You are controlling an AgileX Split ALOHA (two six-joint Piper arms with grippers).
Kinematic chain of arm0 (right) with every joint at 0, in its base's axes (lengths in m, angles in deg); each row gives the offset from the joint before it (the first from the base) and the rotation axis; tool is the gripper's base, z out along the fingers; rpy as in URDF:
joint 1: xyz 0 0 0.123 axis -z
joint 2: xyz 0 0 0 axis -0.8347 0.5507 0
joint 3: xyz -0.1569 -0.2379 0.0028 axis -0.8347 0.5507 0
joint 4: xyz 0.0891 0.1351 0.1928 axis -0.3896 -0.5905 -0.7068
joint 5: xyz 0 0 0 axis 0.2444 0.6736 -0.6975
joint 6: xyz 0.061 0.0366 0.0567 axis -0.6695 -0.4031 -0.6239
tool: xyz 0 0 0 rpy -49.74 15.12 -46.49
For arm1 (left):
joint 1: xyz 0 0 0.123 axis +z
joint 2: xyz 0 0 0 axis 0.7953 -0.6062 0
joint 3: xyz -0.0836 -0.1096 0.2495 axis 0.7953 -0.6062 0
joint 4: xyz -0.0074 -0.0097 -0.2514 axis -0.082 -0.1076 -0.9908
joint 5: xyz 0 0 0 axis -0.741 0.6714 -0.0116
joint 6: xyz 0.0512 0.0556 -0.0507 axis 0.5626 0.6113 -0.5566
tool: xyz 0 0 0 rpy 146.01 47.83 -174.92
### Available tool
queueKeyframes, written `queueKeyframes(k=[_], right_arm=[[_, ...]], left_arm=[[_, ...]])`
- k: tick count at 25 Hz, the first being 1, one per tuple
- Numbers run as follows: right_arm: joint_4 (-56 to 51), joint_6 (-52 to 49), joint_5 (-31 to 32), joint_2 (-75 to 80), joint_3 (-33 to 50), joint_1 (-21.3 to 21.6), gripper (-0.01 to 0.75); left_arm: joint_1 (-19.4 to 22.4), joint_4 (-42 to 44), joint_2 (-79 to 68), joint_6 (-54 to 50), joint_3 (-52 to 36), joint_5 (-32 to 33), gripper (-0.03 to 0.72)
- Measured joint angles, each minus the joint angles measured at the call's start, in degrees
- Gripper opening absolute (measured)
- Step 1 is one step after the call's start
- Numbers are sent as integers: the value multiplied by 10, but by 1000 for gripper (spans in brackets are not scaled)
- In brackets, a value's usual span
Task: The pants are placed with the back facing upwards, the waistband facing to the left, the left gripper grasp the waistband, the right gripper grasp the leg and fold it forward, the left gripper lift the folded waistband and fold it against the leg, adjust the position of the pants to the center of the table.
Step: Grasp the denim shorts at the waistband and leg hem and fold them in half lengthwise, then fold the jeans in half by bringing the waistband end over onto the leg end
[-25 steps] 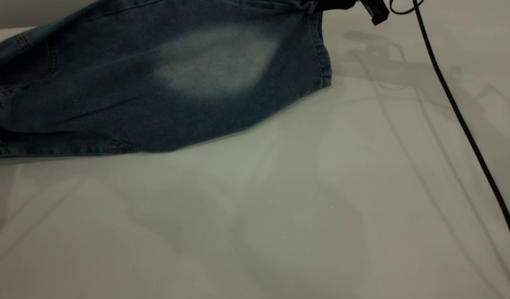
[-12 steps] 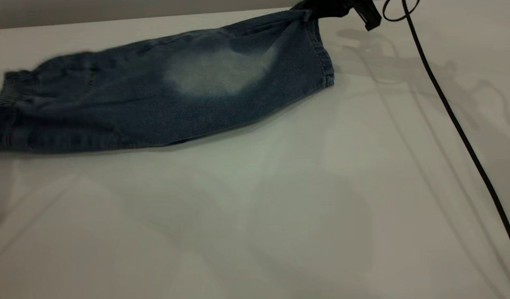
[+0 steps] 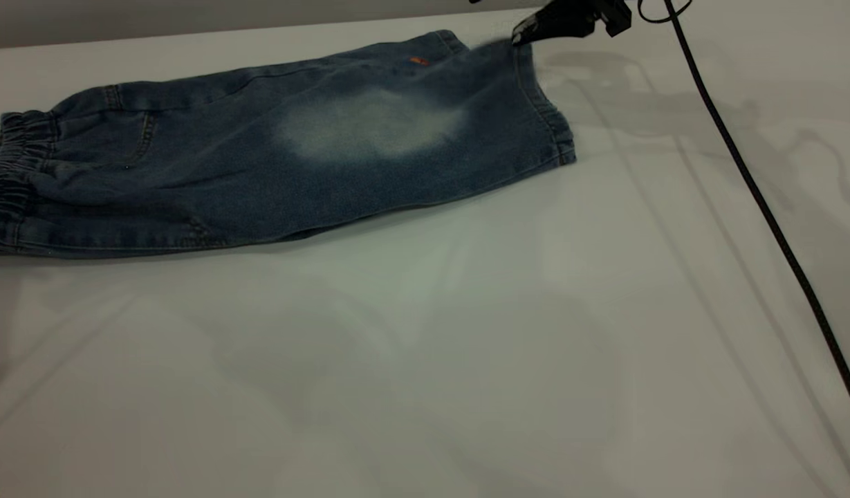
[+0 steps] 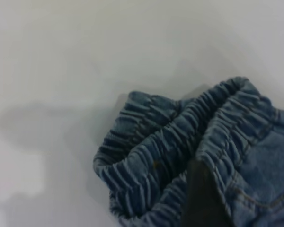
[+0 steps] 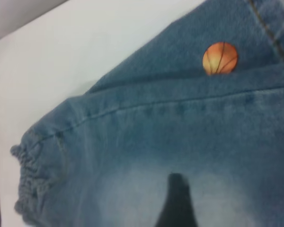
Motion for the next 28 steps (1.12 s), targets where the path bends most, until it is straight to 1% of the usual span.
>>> queueKeyframes(k=[2, 3, 5, 8, 12, 18, 20, 23, 28], right_arm=[[0, 12, 23, -1, -1, 0, 530], [0, 20, 34, -2, -1, 0, 538], [0, 26, 54, -2, -1, 0, 547], [0, 26, 86, -2, -1, 1, 550], [0, 26, 122, -2, -1, 1, 549], [-19, 38, 176, -2, -1, 1, 549], [-30, 47, 196, -2, -1, 1, 549], [-43, 55, 218, -2, -1, -3, 549], [-51, 55, 228, -2, -1, -16, 532]], left_arm=[[0, -6, 13, 47, -7, 6, 401], [0, -6, 22, 72, -11, 11, 401], [0, -5, 41, 109, -23, 14, 401], [19, -5, 73, 132, -49, 20, 401], [72, -3, 113, 137, -100, 78, 401], [175, 7, 127, 154, -171, 191, 401], [195, 36, 127, 154, -172, 232, 401], [200, 109, 127, 150, -171, 269, 401], [198, 215, 126, 134, -162, 270, 401]])
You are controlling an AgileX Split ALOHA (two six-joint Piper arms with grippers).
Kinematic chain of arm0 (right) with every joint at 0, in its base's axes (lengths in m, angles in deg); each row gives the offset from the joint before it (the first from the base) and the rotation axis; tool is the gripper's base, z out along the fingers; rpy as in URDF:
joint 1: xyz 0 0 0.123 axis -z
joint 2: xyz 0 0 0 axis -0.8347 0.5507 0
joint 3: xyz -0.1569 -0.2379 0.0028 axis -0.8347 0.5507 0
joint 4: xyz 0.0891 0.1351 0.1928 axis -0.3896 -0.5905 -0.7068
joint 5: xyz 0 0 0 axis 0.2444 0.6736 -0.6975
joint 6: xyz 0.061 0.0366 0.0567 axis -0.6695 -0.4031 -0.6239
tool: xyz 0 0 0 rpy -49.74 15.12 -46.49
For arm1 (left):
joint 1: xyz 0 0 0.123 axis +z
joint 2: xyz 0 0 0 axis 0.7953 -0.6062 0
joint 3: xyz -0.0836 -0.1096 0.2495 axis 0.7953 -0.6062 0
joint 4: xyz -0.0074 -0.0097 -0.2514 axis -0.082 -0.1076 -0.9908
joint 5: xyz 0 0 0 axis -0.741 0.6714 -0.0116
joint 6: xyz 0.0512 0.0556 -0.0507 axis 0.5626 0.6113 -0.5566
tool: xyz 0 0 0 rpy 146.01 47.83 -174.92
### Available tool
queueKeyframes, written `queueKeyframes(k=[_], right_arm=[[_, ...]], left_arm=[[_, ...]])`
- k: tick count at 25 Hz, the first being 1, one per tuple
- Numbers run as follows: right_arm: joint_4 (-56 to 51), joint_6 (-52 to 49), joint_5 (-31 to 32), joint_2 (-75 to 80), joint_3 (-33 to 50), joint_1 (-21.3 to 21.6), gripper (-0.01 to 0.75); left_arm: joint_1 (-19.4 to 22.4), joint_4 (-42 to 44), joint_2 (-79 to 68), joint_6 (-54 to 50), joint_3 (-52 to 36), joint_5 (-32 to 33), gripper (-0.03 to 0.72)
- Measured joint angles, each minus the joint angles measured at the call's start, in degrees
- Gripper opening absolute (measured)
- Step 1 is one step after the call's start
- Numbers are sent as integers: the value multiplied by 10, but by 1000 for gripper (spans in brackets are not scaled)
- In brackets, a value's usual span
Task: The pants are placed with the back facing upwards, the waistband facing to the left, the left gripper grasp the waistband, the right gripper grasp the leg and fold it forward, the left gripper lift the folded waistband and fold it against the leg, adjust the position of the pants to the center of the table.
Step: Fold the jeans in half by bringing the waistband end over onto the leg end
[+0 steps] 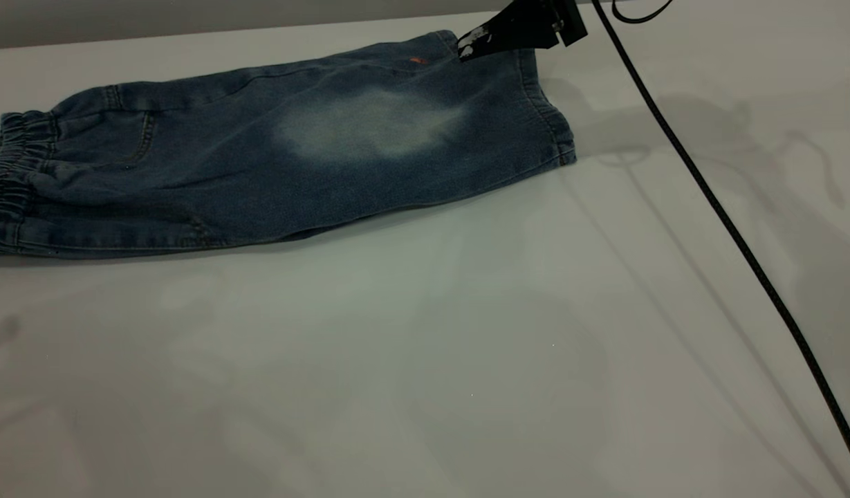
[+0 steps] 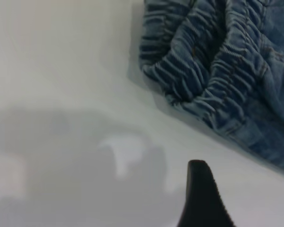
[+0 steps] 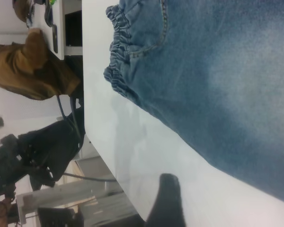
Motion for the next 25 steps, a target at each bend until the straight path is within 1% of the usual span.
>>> queueKeyframes(k=[4, 7, 9, 12, 16, 20, 23, 25], right_arm=[[3, 6, 2, 0, 0, -2, 515], [3, 6, 2, 0, 0, -2, 510], [3, 8, 2, 0, 0, -2, 510], [1, 14, 2, 0, 0, -2, 510], [-1, 14, 2, 0, 0, -2, 509], [-1, 14, 2, 0, 0, -2, 509], [-1, 14, 2, 0, 0, -2, 509], [-1, 14, 2, 0, 0, -2, 509]], left_arm=[[0, 70, 0, 0, 8, 5, 401], [0, 122, 0, 0, 8, 35, 401], [-2, 139, 0, 6, 9, 40, 401], [-17, 140, 0, 37, 17, 49, 401], [-60, 158, 1, 102, 20, 55, 401], [-120, 192, 1, 181, 20, 47, 401], [-170, 213, 16, 209, 20, 24, 401], [-203, 213, 35, 210, 20, -6, 401]])
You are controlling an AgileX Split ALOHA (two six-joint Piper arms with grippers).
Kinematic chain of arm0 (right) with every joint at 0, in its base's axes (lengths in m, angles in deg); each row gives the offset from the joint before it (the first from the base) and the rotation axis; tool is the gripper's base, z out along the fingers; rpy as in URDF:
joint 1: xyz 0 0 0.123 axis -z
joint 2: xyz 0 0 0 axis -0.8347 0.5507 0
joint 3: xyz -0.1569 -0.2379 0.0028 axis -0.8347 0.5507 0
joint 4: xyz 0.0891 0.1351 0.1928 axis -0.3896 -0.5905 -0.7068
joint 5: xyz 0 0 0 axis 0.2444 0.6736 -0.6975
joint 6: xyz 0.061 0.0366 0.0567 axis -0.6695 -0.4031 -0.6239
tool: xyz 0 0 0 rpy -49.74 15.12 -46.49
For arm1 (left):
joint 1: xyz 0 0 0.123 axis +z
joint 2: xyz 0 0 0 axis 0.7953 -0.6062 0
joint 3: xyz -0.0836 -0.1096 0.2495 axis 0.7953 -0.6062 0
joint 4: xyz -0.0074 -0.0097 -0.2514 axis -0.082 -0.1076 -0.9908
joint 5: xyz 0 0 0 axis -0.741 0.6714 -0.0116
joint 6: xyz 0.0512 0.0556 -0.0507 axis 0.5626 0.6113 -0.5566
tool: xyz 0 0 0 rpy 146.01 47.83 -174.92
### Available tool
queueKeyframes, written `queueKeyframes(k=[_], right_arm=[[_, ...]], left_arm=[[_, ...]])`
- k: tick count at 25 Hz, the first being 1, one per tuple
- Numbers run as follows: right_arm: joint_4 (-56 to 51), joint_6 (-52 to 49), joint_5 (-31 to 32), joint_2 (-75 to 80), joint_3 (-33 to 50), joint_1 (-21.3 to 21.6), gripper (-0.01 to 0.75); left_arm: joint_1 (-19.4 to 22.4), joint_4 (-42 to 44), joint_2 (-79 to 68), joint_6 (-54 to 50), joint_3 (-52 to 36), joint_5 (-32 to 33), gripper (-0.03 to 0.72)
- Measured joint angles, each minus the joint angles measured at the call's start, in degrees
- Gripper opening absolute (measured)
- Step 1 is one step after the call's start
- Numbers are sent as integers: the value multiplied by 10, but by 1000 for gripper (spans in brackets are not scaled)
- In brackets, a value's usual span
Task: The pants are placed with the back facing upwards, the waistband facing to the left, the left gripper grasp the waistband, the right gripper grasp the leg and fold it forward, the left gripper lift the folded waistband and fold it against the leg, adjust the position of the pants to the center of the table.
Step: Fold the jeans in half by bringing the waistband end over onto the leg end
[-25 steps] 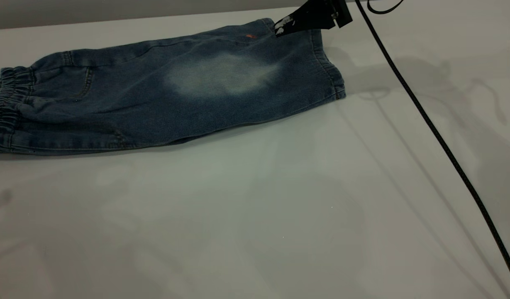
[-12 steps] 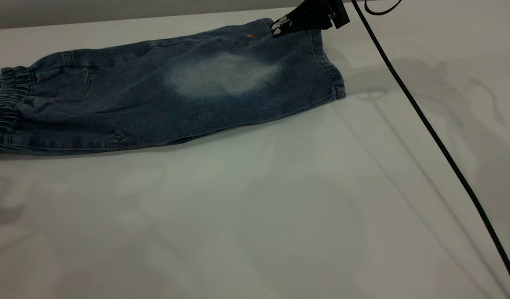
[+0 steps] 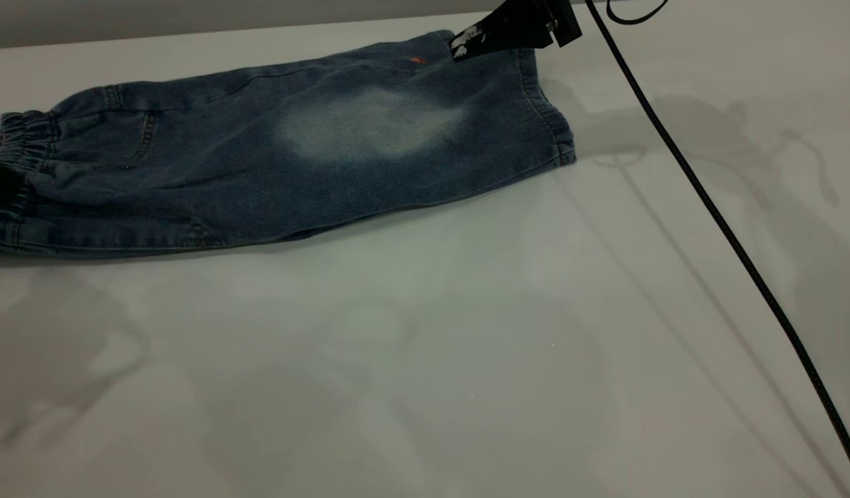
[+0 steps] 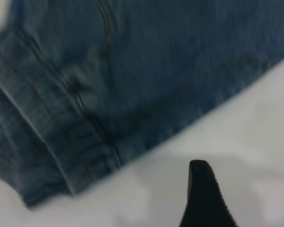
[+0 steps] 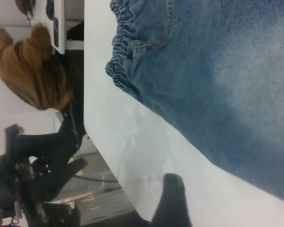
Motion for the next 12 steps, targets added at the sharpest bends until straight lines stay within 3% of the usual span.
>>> queueKeyframes(k=[6, 12], right_arm=[[-1, 0, 0, 0, 0, 0, 509], [-1, -1, 0, 0, 0, 0, 509]], left_arm=[[-81, 52, 93, 0, -1, -68, 401], [-91, 2, 162, -1, -1, -94, 387]])
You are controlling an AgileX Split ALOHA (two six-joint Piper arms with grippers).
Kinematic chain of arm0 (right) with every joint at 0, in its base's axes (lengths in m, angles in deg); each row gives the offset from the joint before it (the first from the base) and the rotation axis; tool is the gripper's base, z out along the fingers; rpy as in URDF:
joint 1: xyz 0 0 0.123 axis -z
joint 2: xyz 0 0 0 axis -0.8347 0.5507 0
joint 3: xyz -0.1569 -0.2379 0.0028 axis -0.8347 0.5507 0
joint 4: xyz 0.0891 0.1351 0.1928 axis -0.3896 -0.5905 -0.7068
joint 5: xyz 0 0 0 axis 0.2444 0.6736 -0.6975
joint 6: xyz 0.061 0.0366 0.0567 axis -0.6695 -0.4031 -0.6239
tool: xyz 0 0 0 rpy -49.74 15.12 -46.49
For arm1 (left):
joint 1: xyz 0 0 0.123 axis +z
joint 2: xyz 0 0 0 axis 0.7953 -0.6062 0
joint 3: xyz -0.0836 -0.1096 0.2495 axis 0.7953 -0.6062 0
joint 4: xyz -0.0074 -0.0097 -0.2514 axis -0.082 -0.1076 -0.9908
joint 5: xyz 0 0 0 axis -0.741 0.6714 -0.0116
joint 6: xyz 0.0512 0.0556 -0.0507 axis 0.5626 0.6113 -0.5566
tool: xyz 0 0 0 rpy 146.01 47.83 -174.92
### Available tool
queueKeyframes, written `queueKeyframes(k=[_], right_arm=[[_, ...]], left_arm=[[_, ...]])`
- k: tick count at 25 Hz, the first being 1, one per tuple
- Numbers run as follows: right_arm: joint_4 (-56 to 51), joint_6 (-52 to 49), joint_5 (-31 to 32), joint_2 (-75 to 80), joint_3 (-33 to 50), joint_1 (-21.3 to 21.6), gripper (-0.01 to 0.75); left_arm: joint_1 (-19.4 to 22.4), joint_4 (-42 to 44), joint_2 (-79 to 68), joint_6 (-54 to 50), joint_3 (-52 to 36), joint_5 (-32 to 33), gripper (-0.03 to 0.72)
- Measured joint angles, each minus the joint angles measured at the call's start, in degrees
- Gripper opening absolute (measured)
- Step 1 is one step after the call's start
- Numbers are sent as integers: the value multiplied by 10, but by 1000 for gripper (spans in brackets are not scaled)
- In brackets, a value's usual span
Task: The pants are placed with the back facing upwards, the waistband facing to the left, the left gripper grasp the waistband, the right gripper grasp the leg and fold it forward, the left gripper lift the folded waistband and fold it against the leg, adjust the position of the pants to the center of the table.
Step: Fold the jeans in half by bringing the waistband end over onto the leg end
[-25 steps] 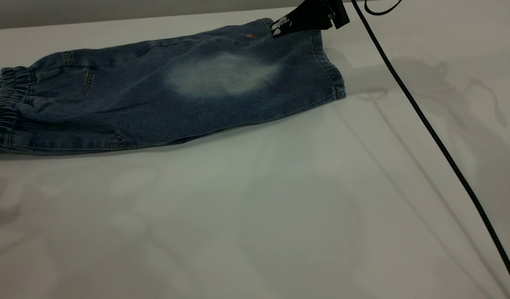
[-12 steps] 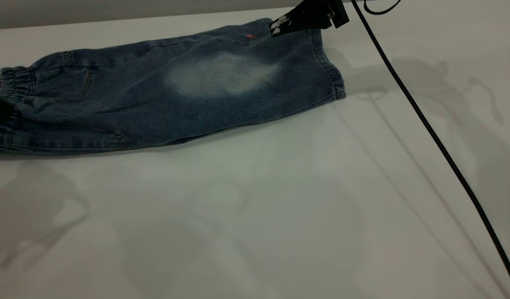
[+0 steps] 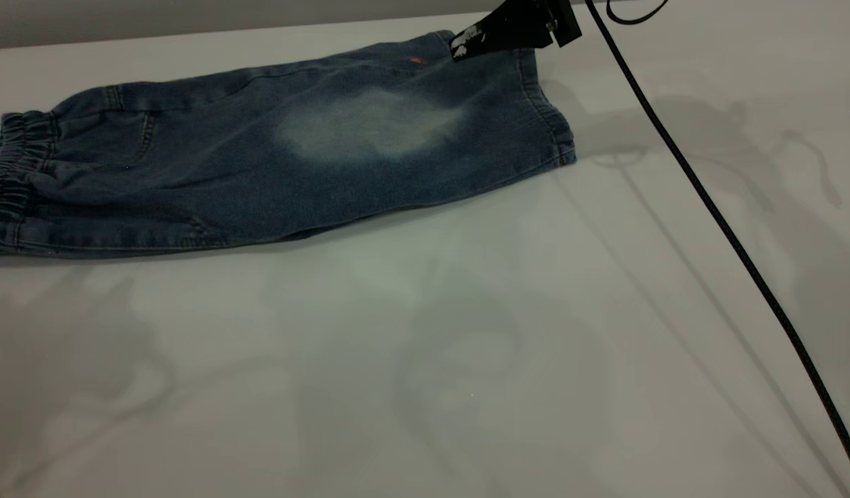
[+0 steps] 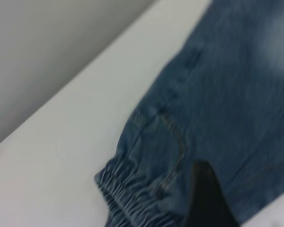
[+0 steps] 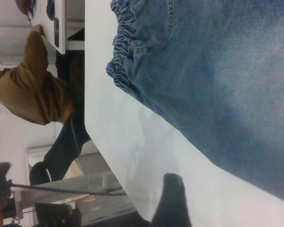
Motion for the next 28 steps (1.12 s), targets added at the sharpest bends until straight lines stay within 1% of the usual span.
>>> queueKeyframes(k=[3, 8, 10, 13, 16, 19, 21, 23, 25, 28], right_arm=[[0, -1, 0, 0, 0, 0, 509], [-12, -3, 0, 0, 0, 0, 509], [-13, -3, 0, 0, 0, 0, 509], [-13, -3, 0, 0, 0, 0, 509], [-13, -4, 0, 0, 0, 0, 509], [-13, -4, 0, 0, 0, 0, 509], [-13, -5, 0, -1, 0, 0, 509], [-13, -5, 0, -5, 0, 0, 509], [-13, -5, 0, -9, 0, 0, 509], [-13, -5, 0, -10, 0, 0, 509]], left_arm=[[0, -87, 28, 0, 0, -1, 370], [0, -293, 64, -6, 1, -4, 345], [0, -358, 68, -29, 1, 5, 343], [0, -415, 66, -98, 1, 30, 342], [0, -435, 58, -179, 1, 31, 342], [1, -435, 33, -217, 1, -6, 342], [12, -435, 8, -221, 0, -38, 342], [31, -435, -22, -216, 0, -48, 342], [58, -435, -61, -221, -1, -38, 342], [114, -434, -122, -216, 0, 11, 342]])
